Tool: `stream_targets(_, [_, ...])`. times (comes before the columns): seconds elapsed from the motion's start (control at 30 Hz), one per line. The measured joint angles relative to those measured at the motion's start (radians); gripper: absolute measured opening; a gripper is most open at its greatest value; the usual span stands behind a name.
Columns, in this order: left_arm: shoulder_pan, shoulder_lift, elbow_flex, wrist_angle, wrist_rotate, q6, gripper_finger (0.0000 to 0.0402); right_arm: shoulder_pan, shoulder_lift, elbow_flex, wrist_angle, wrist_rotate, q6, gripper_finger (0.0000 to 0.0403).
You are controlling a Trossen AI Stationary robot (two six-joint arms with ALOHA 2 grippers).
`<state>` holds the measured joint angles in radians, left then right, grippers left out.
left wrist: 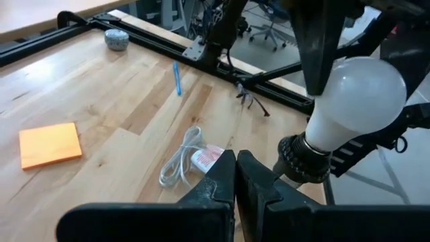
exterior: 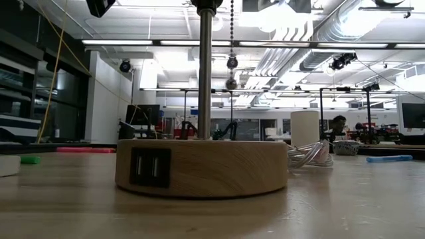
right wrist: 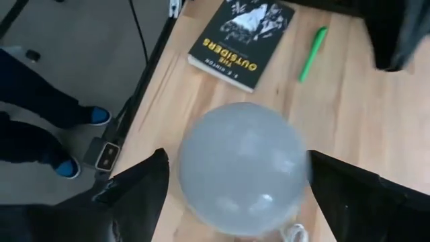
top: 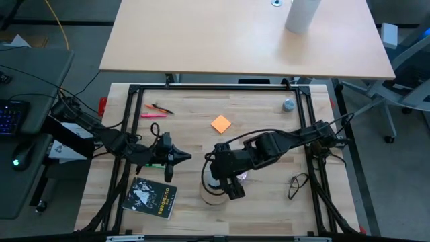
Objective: Screw lightbulb
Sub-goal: Remove the white lightbulb from the lamp
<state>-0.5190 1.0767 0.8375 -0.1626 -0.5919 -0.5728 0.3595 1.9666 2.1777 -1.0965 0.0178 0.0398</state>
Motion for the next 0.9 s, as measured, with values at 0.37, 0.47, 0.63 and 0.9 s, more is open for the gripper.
stream_targets(0.37, [0.0, 0.023, 0.0, 0.002, 0.006, -0.002, 0.0, 0.008, 0.037, 0.0, 0.011, 0.037, 0.007, 0.0302])
stream_targets(0.47, [0.0, 0.022, 0.0, 0.002, 0.006, -0.002, 0.0, 0.008, 0.037, 0.007, 0.01, 0.043, 0.007, 0.0273])
stream_targets(0.63, [0.0, 0.022, 0.0, 0.001, 0.006, -0.001, 0.0, 0.005, 0.037, 0.034, -0.018, 0.1, 0.005, 0.0234])
stream_targets(0.9, [0.0, 0.022, 0.0, -0.014, 0.005, 0.012, 0.0, -0.014, 0.032, 0.172, -0.095, 0.248, -0.024, 0.0235])
